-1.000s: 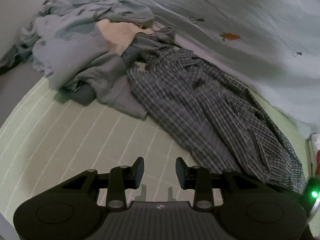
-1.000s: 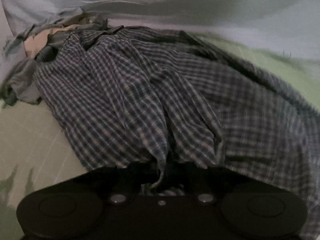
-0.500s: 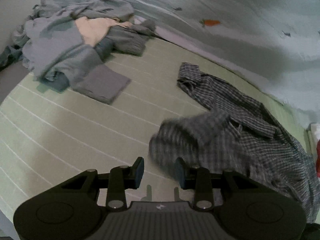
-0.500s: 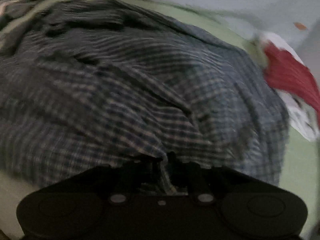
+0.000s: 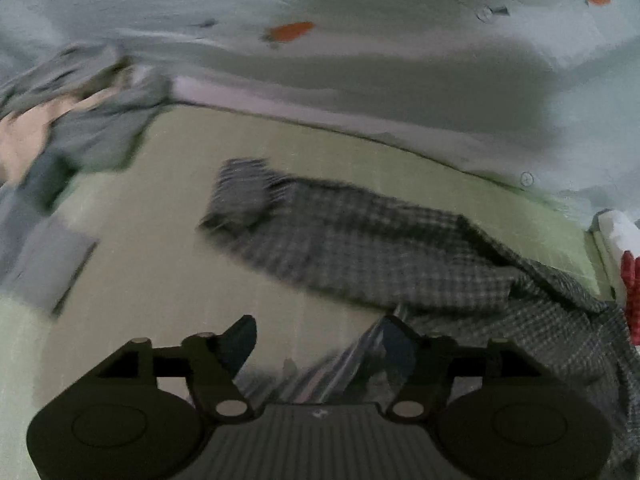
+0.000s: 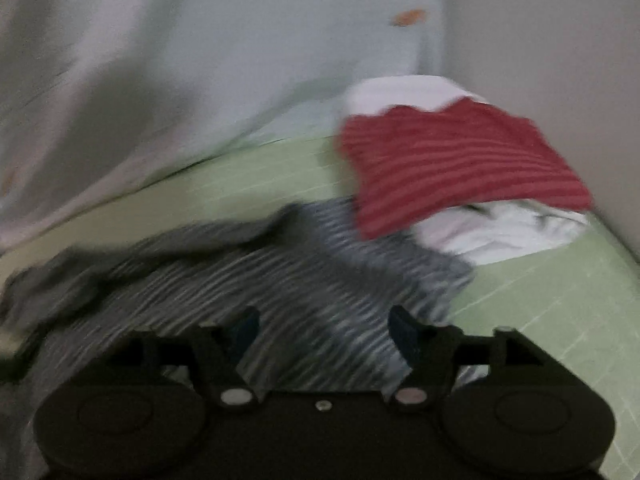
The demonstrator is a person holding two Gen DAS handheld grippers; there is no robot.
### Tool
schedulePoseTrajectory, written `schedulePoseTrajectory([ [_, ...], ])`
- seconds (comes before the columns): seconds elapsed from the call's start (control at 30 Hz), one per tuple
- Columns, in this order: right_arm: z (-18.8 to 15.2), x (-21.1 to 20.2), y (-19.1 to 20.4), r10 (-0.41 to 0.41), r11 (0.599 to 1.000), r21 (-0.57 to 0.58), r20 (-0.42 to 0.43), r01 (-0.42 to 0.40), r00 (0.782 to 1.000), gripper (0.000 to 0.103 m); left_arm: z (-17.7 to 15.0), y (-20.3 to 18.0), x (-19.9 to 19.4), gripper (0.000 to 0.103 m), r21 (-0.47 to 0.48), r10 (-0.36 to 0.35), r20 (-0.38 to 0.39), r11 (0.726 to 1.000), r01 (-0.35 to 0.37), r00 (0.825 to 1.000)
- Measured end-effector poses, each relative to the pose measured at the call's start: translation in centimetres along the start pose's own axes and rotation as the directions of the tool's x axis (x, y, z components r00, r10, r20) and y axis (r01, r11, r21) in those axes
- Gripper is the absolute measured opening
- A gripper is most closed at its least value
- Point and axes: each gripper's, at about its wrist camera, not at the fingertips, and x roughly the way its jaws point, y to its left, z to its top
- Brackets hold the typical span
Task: Fold clothes
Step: 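Lay the checked shirt down and open both grippers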
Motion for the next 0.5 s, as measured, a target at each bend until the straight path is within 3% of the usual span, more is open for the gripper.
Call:
schedulePoseTrajectory([
  [0.13, 1.5, 4.8, -0.9, -0.095, 0.995, 0.035, -0.05, 0.096, 0.994, 0.08, 2.7, -2.4, 5.2, 0.077, 0.097, -0.044, -0.017, 0.994, 0.046, 0.999],
  [0.27, 1.2, 8.5, -0.4, -0.126, 0.991, 0.017, -0.147, 0.129, 0.981, 0.082, 4.0, -5.2, 9.6, 0.077, 0.219, -0.078, -0.033, 0.972, 0.083, 0.996],
  [0.37, 0.4, 9.4, 0.7, -0.149, 0.987, 0.044, -0.14, 0.156, 0.979, 0.083, 4.2, -7.1, 12.1, 0.077, 0.298, -0.087, -0.038, 0.95, 0.095, 0.995],
  [0.43, 0.1, 9.3, 2.1, -0.116, 0.992, 0.035, -0.107, 0.12, 0.988, 0.068, 4.0, -7.8, 13.6, 0.077, 0.331, -0.048, -0.032, 0.942, 0.056, 0.998],
  [0.5, 0.1, 9.5, 3.9, -0.097, 0.995, -0.033, -0.079, 0.094, 0.992, 0.046, 3.8, -7.4, 14.5, 0.085, 0.313, 0.012, 0.008, 0.95, -0.014, 1.0],
])
